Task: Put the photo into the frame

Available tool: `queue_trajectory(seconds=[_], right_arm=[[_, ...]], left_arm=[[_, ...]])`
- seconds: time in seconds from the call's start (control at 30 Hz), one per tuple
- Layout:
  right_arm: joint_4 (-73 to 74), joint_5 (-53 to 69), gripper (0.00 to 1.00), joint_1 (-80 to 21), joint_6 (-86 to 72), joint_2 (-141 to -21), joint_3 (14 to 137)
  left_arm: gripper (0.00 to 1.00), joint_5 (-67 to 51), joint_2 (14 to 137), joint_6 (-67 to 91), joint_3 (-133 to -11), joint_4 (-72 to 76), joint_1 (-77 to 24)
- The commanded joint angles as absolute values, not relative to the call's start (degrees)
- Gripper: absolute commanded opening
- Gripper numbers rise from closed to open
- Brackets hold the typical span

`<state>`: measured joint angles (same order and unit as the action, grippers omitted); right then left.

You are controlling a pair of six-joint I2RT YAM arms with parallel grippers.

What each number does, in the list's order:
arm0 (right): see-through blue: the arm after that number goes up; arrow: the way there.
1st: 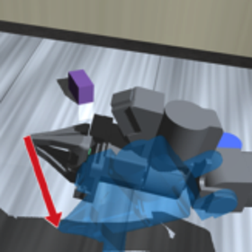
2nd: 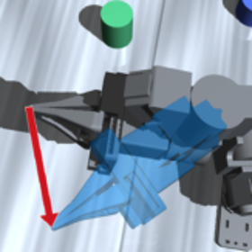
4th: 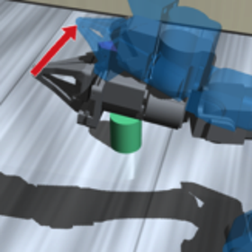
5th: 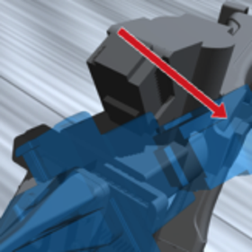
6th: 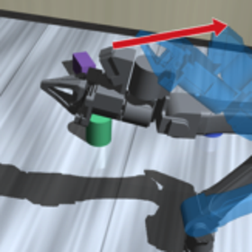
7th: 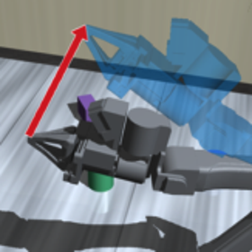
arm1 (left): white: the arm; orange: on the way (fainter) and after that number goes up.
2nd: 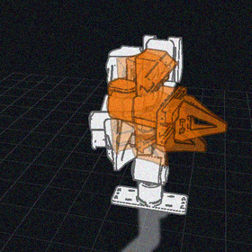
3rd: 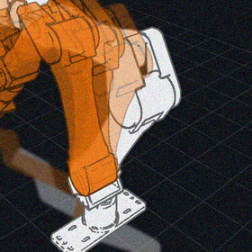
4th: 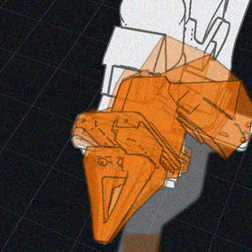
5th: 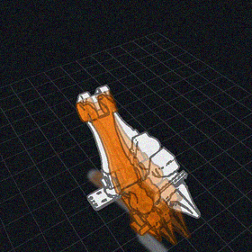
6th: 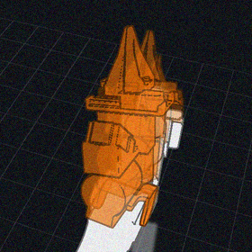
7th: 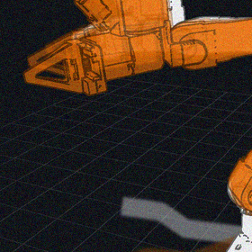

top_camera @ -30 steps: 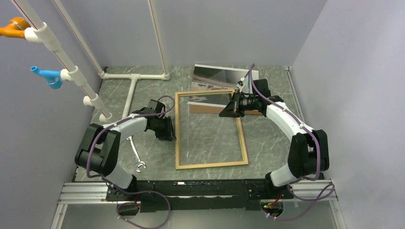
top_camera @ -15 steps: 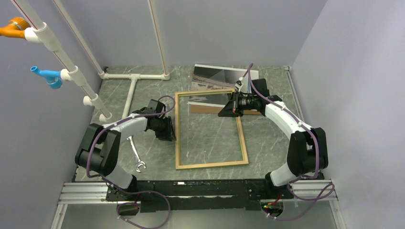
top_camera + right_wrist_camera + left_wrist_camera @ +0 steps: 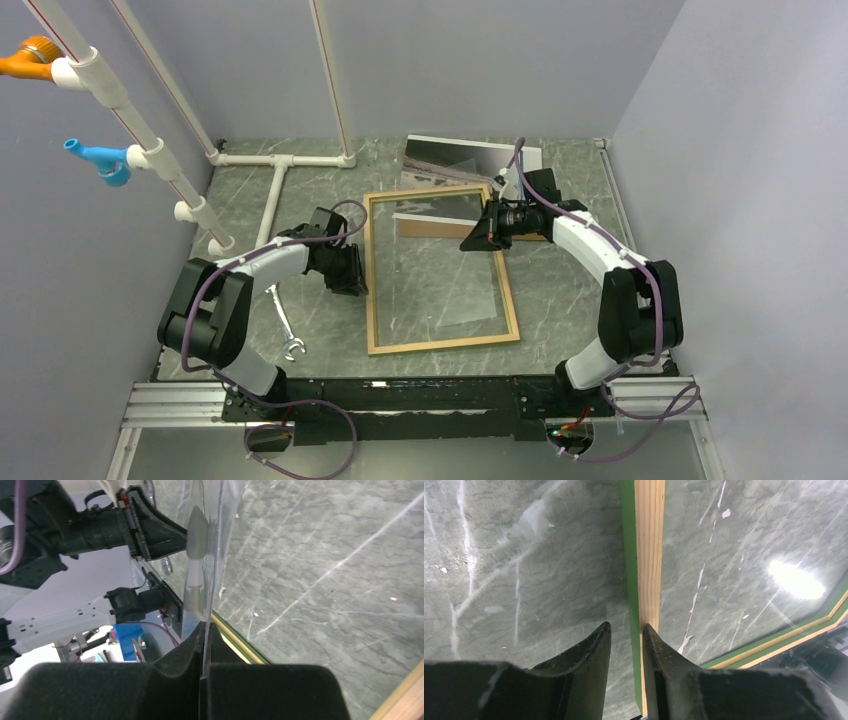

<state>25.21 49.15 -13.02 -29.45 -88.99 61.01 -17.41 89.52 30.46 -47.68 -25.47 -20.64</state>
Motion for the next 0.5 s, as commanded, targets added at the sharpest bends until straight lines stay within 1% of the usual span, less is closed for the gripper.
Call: queue_trajectory(seconds=[0.0,0.13,0.2,0.23,0.27,0.47], right_arm=[[30.9,45.4,0.0,-14.2,-24.0,-91.1,62.3],[32.4,43.8,0.0,-14.1,-22.2,-92.0,63.0],[31.7,44.0,0.02,-14.2,-22.3,-92.3,62.5],[31.4,44.3,0.03,-14.2,-22.3,-92.6,58.4],[31.0,44.5,0.03,-14.2,-22.4,-92.8,61.7],[30.5,44.7,0.06,-14.1,-21.8,-94.2,62.9]], left_arm=[[0.33,-12.4,92.0,28.0,-47.1,-27.9,-21.7],[0.33,-12.2,92.1,27.9,-47.2,-27.9,-21.7],[0.33,-12.2,92.4,27.8,-47.3,-27.9,-21.8],[0.33,-12.2,92.5,27.9,-47.3,-27.9,-21.8],[0.33,-12.1,92.5,27.8,-47.3,-28.0,-21.8],[0.33,-11.7,92.7,27.5,-47.4,-28.4,-22.1]])
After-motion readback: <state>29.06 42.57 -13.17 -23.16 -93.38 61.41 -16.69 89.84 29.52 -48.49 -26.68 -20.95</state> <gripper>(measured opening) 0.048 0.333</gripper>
